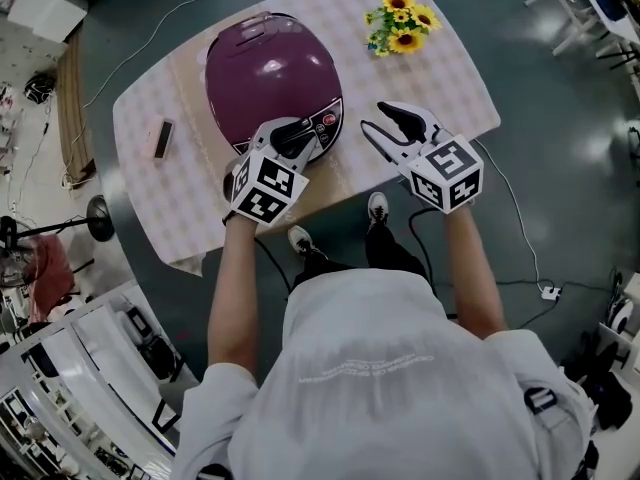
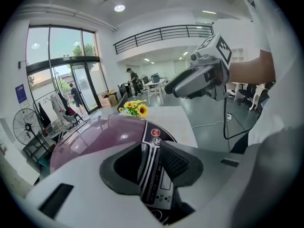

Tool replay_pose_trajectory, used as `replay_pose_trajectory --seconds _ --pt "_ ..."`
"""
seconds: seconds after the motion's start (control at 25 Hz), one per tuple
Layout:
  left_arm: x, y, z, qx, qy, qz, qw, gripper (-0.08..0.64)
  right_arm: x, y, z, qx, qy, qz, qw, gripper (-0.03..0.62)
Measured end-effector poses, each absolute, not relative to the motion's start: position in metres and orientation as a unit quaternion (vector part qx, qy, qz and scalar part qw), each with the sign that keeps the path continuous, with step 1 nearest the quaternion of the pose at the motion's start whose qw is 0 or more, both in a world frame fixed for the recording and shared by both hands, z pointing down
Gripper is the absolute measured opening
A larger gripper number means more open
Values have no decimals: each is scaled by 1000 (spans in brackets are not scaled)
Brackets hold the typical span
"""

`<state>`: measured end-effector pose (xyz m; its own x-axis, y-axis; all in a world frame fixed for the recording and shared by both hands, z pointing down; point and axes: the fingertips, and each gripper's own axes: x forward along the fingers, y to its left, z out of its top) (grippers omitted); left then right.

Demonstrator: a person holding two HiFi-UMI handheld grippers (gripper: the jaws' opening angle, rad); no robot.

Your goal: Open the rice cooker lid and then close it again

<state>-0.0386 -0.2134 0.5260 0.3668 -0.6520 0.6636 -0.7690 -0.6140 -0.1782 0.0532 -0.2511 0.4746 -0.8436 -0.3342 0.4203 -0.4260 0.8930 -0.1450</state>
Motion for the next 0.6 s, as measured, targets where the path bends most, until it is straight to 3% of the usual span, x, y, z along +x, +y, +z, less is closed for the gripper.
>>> replay_pose_trajectory --seconds 0.6 --pt "-40 -213 526 823 -435 356 84 123 55 -254 478 202 -951 116 203 192"
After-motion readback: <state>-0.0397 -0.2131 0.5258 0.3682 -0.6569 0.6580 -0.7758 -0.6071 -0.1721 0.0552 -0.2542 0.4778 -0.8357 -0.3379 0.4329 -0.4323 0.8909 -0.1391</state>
